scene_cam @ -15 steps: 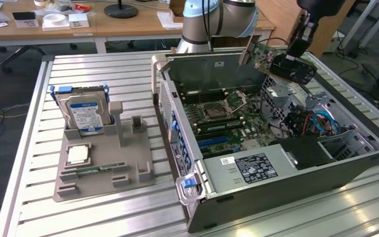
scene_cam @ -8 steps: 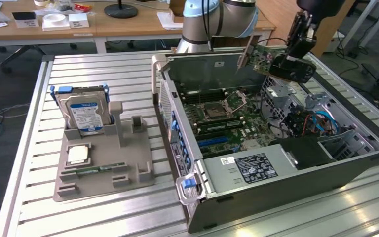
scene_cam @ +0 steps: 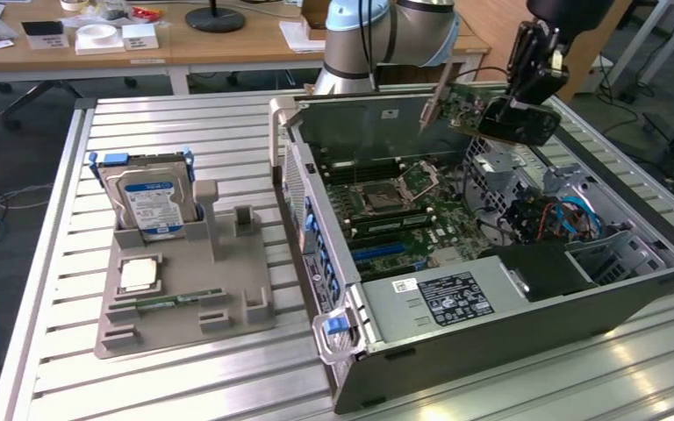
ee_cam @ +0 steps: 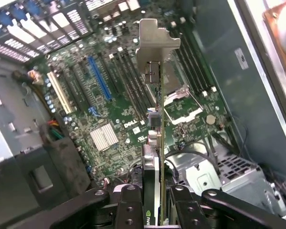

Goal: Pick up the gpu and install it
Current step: 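Insert the gpu into the slot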

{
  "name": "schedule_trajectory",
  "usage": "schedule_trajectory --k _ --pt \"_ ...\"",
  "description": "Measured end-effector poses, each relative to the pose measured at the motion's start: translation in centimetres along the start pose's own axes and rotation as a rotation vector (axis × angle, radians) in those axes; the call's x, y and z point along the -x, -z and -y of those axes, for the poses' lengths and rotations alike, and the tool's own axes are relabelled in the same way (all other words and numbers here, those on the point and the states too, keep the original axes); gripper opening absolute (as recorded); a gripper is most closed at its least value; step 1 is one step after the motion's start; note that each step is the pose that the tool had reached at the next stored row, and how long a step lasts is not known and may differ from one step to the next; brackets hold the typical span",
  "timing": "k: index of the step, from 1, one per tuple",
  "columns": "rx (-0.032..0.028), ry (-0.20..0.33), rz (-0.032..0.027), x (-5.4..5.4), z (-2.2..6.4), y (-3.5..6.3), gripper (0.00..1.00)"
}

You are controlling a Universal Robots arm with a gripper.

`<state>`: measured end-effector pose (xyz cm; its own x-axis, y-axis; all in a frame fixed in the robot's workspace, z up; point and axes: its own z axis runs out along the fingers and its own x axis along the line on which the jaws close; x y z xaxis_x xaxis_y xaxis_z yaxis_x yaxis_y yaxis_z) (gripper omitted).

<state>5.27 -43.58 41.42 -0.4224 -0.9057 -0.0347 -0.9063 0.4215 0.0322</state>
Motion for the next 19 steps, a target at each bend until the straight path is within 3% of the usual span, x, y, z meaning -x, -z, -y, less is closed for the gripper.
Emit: schedule_trajectory --k 9,19 --pt "0.0046 0.131 -0.0040 0.00 0.00 -0.04 0.27" --pt "0.0047 0.134 -0.0042 0.00 0.00 -0.04 0.27"
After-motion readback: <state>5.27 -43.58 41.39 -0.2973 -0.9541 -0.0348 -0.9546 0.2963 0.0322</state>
